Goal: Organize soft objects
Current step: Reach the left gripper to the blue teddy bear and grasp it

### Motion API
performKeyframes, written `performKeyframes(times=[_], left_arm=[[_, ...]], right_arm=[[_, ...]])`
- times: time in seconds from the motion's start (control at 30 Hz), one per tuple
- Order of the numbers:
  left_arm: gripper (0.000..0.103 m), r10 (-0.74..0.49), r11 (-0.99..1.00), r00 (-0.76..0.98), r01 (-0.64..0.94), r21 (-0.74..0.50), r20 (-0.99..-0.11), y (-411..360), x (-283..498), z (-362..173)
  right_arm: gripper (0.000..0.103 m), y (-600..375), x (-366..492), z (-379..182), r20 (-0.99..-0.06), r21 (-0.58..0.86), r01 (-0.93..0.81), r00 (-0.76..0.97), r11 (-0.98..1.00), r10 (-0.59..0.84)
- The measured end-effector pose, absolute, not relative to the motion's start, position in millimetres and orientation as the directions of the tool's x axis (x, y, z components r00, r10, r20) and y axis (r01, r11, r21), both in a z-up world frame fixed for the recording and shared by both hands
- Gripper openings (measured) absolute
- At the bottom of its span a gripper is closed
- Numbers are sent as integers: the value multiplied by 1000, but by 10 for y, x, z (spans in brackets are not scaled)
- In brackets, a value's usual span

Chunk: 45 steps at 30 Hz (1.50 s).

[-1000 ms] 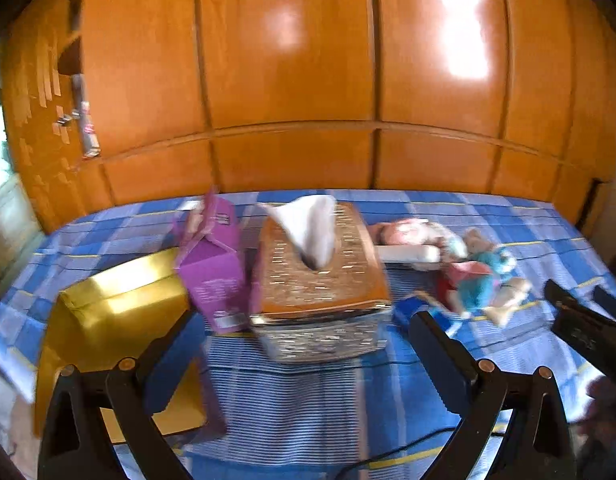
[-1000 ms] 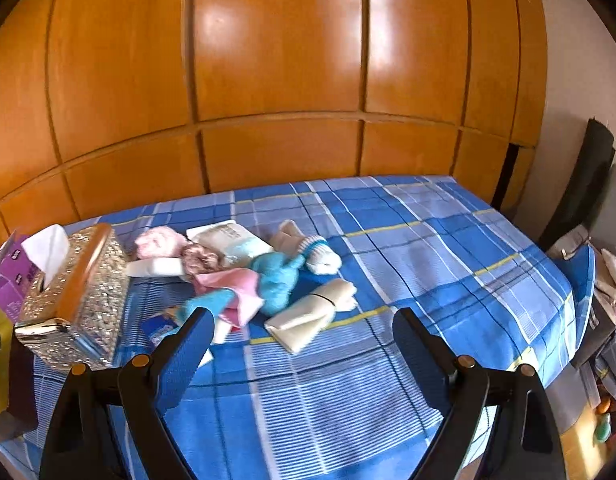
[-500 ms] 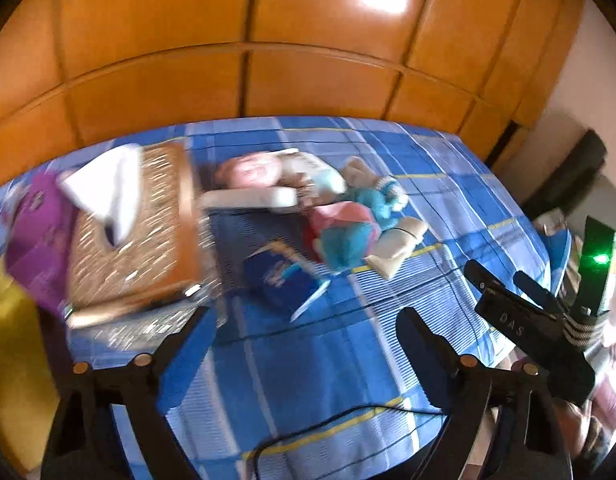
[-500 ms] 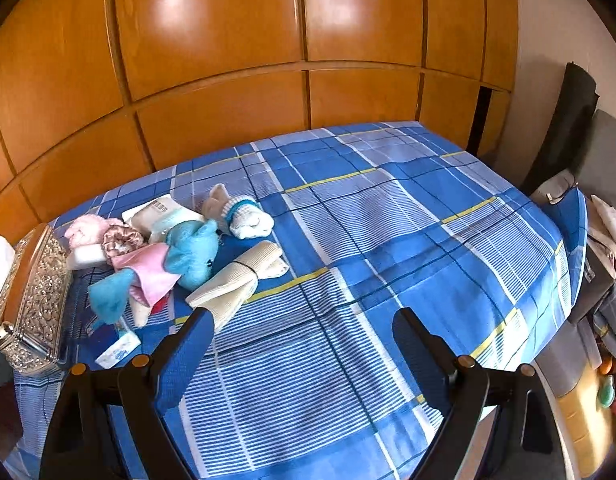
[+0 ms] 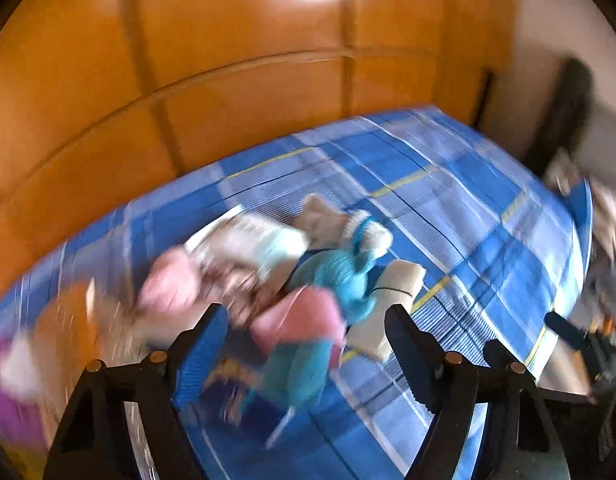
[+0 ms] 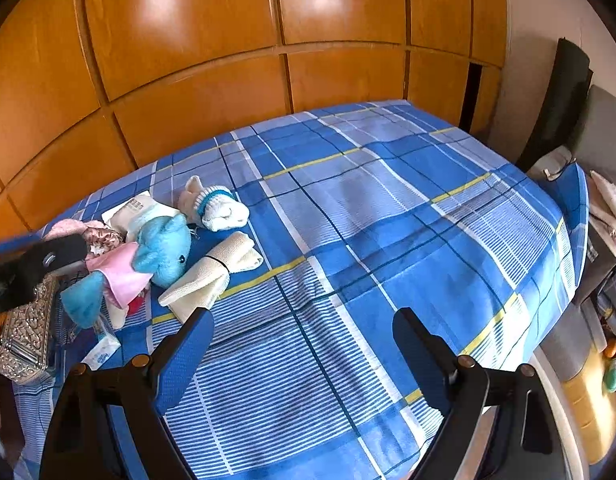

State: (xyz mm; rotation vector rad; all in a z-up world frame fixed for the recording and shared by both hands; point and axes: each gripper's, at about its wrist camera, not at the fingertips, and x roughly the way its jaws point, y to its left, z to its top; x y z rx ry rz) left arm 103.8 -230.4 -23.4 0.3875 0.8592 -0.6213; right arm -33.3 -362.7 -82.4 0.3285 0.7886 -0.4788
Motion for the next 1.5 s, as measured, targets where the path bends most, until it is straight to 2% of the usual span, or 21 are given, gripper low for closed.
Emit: performKeyframes(times=[0.17,0.23,0.27,0.3,0.33,0.5,0.53,0.57,0.67,0.8,0.87,0.93,0.97,1.0,1.03,1.1,1.13,1.33,1.37,1.4,1.5], left_arm=[[80,-273,635,484,740,222,-832,-2767,1214,-528],[75,-226,619,483,742,258,-846,-2861,1313,-697],[63,-203,629,471,734,254,-859,-2877,1395,-785],[47,-214,638,433,740,210,-876,-2870,1447,-828],[40,-244,649,375,749,137,-894,-2853,1502,-854],[23,-327,641,331,766,49,-885,-2767,1504,-707],[16,-346,643,314,765,20,-884,-2737,1521,-661],[3,-370,652,298,758,-17,-880,-2691,1564,-593],[2,-431,674,269,731,-109,-861,-2551,1690,-387],[2,-441,669,234,729,-144,-866,-2524,1790,-319],[2,-414,664,249,741,-103,-876,-2521,1752,-384],[4,-409,660,217,741,-123,-887,-2518,1749,-469],[8,-412,661,196,736,-144,-890,-2523,1750,-507],[20,-421,650,186,745,-152,-888,-2542,1729,-523],[39,-418,642,194,755,-138,-887,-2573,1707,-539],[63,-414,633,223,767,-103,-883,-2629,1636,-534],[64,-416,623,222,776,-99,-882,-2652,1612,-533],[64,-366,587,212,808,-49,-906,-2872,1553,-691],[61,-344,592,230,806,-20,-910,-2891,1561,-732],[47,-329,596,233,803,-10,-915,-2901,1591,-788],[35,-375,611,186,787,-91,-908,-2831,1696,-801]], right_arm=[[93,-3697,-330,-885,-756,119,538,594,835,-275],[93,-3720,-324,-910,-763,123,541,588,832,-269],[93,-3732,-326,-921,-765,125,543,586,831,-267],[93,-3746,-330,-933,-767,128,546,584,828,-266],[93,-3755,-326,-942,-768,130,548,583,827,-265],[93,-3781,-297,-1054,-789,145,546,567,825,-236],[93,-3783,-292,-1077,-795,155,542,565,826,-222],[93,-3783,-290,-1091,-798,161,540,564,826,-213],[92,-3753,-272,-1112,-799,172,524,569,834,-193],[92,-3725,-241,-1176,-811,208,514,566,832,-147],[92,-3720,-241,-1212,-819,211,520,556,828,-141],[92,-3717,-244,-1220,-821,205,523,553,828,-146],[92,-3712,-246,-1212,-819,203,523,554,828,-148],[92,-3712,-251,-1206,-818,203,522,556,829,-150],[92,-3714,-251,-1196,-816,201,520,557,830,-152],[92,-3707,-261,-1180,-814,195,519,559,832,-158],[92,-3709,-263,-1181,-815,196,519,558,832,-156],[92,-3760,-258,-1196,-821,196,530,549,825,-157],[92,-3772,-256,-1205,-823,199,534,546,822,-156],[92,-3775,-249,-1213,-825,202,534,545,821,-152],[92,-3763,-234,-1223,-826,209,525,546,825,-138]])
